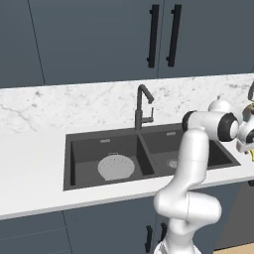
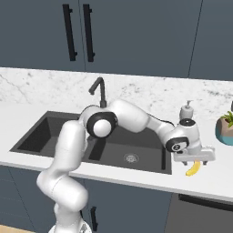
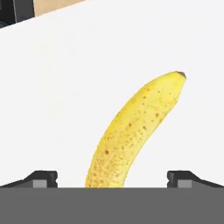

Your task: Put the colander in the sink, put the banana in the colander, and turn on the sink faucet and pour water over the colander.

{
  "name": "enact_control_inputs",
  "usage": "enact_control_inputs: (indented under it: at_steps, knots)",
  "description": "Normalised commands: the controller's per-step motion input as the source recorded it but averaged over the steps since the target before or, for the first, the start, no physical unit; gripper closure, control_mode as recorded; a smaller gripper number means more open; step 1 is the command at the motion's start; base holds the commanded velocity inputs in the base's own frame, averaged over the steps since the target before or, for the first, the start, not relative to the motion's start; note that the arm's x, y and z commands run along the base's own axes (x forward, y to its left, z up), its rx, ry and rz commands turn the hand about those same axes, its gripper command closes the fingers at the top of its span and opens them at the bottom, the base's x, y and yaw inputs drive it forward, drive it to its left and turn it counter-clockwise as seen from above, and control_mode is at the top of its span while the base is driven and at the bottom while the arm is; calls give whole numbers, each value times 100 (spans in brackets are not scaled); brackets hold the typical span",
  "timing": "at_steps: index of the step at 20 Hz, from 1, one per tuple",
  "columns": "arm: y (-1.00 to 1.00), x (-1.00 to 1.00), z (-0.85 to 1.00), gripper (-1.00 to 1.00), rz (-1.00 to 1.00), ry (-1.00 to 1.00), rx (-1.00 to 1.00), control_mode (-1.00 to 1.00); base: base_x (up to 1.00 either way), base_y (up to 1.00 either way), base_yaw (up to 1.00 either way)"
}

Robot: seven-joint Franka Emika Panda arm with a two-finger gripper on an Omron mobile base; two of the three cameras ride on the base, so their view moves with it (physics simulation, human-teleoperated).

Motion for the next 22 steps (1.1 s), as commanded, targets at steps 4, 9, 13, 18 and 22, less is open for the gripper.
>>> enact_control_inputs:
  at_steps: [4,9,13,18,22]
  knots:
    - [-25,4,-34,-100,0,-1,0,-100,0,0,0]
    - [-8,6,-35,-100,-1,0,0,-100,0,0,0]
    - [2,1,-37,100,0,0,0,-100,0,0,0]
    - [25,0,-56,100,0,6,0,-100,0,0,0]
    - [35,0,-65,100,0,14,0,-100,0,0,0]
